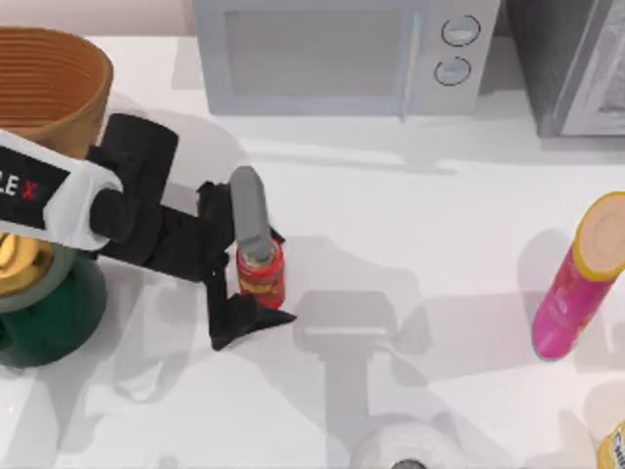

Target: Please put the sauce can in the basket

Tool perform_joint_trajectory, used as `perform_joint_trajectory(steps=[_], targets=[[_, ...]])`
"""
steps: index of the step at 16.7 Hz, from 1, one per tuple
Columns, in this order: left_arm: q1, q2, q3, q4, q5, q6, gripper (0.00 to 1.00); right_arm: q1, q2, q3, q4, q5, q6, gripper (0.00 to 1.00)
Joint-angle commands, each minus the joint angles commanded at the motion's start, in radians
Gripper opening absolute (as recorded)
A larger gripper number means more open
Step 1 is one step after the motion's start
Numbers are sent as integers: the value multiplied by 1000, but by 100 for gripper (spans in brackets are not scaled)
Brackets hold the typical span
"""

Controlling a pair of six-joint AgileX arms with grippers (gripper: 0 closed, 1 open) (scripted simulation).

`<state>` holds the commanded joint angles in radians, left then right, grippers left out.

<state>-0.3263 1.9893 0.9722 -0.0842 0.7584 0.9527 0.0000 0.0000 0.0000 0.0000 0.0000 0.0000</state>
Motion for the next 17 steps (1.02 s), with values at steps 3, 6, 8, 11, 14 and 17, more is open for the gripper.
perform_joint_trajectory(steps=[3, 6, 8, 11, 14, 17], targets=[[0, 0, 0, 0, 0, 0, 70, 0, 0, 0, 0, 0, 0, 100], [0, 0, 0, 0, 0, 0, 47, 0, 0, 0, 0, 0, 0, 100], [0, 0, 0, 0, 0, 0, 32, 0, 0, 0, 0, 0, 0, 100], [0, 0, 0, 0, 0, 0, 10, 0, 0, 0, 0, 0, 0, 100], [0, 0, 0, 0, 0, 0, 0, 0, 0, 0, 0, 0, 0, 100], [0, 0, 0, 0, 0, 0, 0, 0, 0, 0, 0, 0, 0, 100]])
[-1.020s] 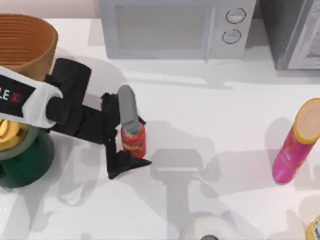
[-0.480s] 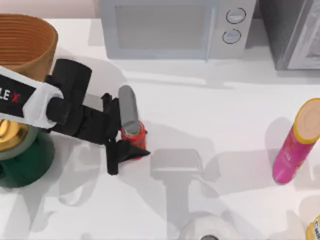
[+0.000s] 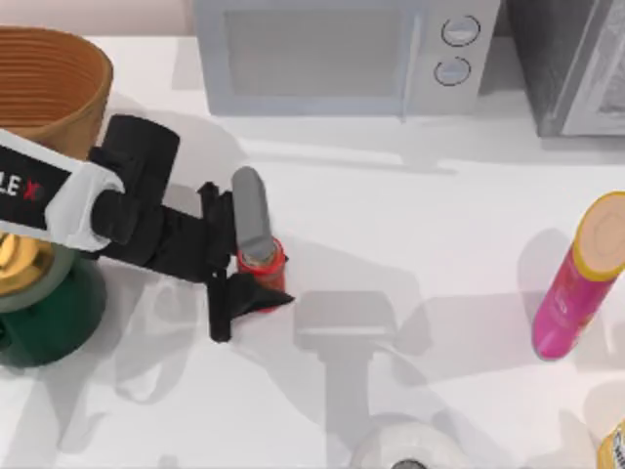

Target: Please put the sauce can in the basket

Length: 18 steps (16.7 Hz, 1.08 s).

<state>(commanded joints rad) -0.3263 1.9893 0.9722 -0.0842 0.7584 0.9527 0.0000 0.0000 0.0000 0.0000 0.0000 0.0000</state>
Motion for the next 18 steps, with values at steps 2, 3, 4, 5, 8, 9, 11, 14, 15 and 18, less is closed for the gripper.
perform_joint_trajectory(steps=[2, 3, 4, 5, 8, 9, 11, 14, 15, 18], targets=[[0, 0, 0, 0, 0, 0, 0, 0, 0, 0, 0, 0, 0, 100], [0, 0, 0, 0, 0, 0, 0, 0, 0, 0, 0, 0, 0, 100], [2, -2, 1, -1, 0, 1, 0, 0, 0, 0, 0, 0, 0, 100], [2, -4, 3, -1, -1, 0, 0, 0, 0, 0, 0, 0, 0, 100], [16, -44, 58, -14, -27, -43, 0, 0, 0, 0, 0, 0, 0, 100], [29, -66, 92, -25, -46, -75, 0, 0, 0, 0, 0, 0, 0, 100], [69, -117, 176, -64, -106, -169, 0, 0, 0, 0, 0, 0, 0, 100], [164, -195, 322, -170, -248, -380, 0, 0, 0, 0, 0, 0, 0, 100], [202, -219, 371, -217, -305, -458, 0, 0, 0, 0, 0, 0, 0, 100], [326, -276, 506, -371, -480, -669, 0, 0, 0, 0, 0, 0, 0, 100]])
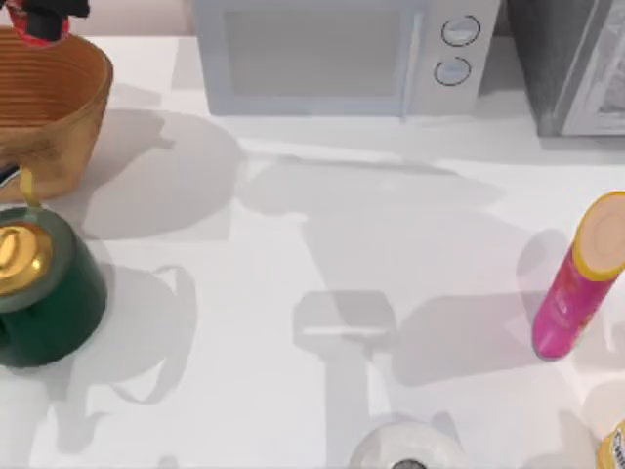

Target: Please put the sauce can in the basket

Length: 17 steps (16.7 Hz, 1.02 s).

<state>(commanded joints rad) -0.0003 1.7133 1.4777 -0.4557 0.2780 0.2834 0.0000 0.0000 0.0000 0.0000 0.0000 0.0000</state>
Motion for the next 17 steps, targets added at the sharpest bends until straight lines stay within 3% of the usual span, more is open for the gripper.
perform_joint_trajectory(steps=[3, 5, 11, 17], targets=[[103, -32, 91, -125, -130, -134, 0, 0, 0, 0, 0, 0, 0, 100], [138, -40, 118, -160, -166, -170, 0, 0, 0, 0, 0, 0, 0, 100], [136, -23, 114, -147, -169, -169, 0, 0, 0, 0, 0, 0, 0, 100], [128, 73, 85, -5, -174, -176, 0, 0, 0, 0, 0, 0, 0, 100]])
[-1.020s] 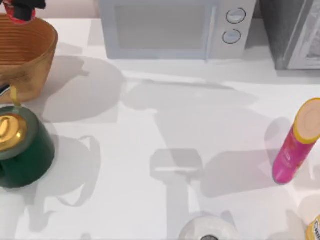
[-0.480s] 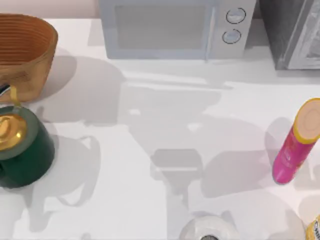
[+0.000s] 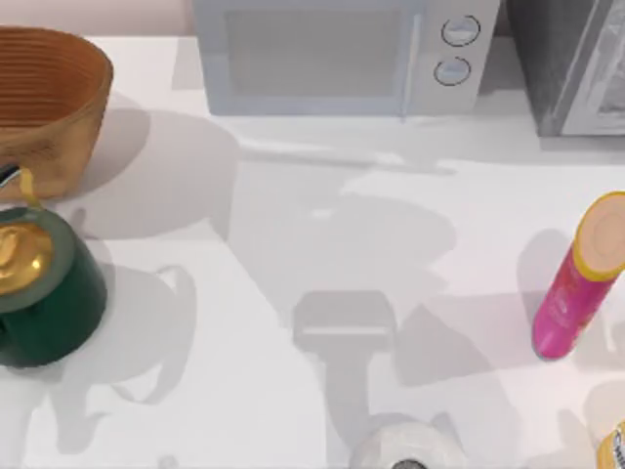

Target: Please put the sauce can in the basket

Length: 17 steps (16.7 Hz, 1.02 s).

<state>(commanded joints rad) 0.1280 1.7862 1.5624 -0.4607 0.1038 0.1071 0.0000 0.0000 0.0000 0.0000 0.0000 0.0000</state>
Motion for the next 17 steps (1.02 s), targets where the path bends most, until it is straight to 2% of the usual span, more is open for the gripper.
perform_joint_trajectory(steps=[5, 17], targets=[[-1, 23, -10, 24, -2, -3, 0, 0, 0, 0, 0, 0, 0, 100], [-1, 23, -10, 24, -2, -3, 90, 0, 0, 0, 0, 0, 0, 100]])
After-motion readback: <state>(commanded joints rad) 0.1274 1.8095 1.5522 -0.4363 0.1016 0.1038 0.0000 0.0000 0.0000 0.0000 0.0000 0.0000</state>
